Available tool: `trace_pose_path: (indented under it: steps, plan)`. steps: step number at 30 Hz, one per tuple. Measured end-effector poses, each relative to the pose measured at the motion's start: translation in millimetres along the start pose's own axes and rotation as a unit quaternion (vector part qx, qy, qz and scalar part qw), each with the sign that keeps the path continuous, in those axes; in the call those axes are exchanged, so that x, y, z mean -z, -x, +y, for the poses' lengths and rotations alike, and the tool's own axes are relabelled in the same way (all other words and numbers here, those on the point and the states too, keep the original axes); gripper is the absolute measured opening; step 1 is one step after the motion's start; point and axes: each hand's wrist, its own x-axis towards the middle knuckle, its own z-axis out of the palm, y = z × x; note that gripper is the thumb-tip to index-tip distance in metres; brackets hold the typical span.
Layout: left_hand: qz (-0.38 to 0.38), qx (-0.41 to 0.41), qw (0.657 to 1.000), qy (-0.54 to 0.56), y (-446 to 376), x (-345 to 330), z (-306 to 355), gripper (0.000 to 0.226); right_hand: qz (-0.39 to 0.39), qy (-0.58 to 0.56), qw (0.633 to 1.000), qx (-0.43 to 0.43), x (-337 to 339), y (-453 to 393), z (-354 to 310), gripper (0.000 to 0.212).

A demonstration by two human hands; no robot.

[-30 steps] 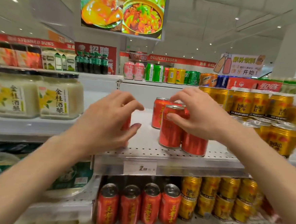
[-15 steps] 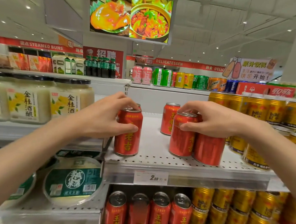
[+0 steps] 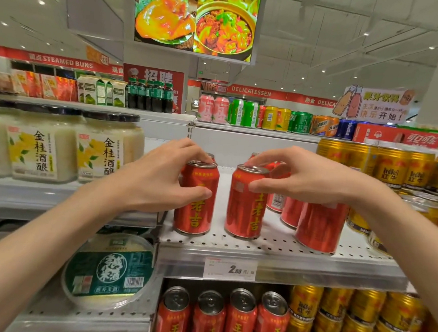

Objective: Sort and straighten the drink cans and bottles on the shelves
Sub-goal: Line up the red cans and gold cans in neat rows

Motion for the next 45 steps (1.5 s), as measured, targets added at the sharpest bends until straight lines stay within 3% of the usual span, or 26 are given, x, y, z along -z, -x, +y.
trace_pose_path:
  steps: [5,18,23,29,34,40,45]
  plan:
    - [0.006,-0.001,1.0,0.012,-1,-2,-2,0.052,0.056,-0.015,0.998,-0.005,-14,-6,-8,0.05]
    - [0.004,-0.012,0.999,-0.031,1,-1,0,0.069,0.059,0.02,0.998,0.029,-3,8,-5,0.06]
    - [0.008,-0.028,0.998,-0.048,-9,2,13,0.069,0.1,0.083,0.991,-0.015,26,35,20,0.044]
    - [-0.042,-0.041,0.996,-0.066,-36,-1,43,0.071,0.053,0.121,0.989,-0.073,34,57,47,0.056]
    - [-0.052,-0.043,0.997,-0.023,-38,-11,39,0.054,0.02,0.074,0.994,-0.084,37,70,56,0.052]
    - [-0.04,-0.04,0.998,-0.013,-37,-14,36,0.051,0.062,0.059,0.995,-0.051,34,64,52,0.042]
    - [-0.033,-0.03,0.999,-0.02,-36,-16,35,0.063,0.11,0.053,0.992,-0.021,14,40,39,0.05]
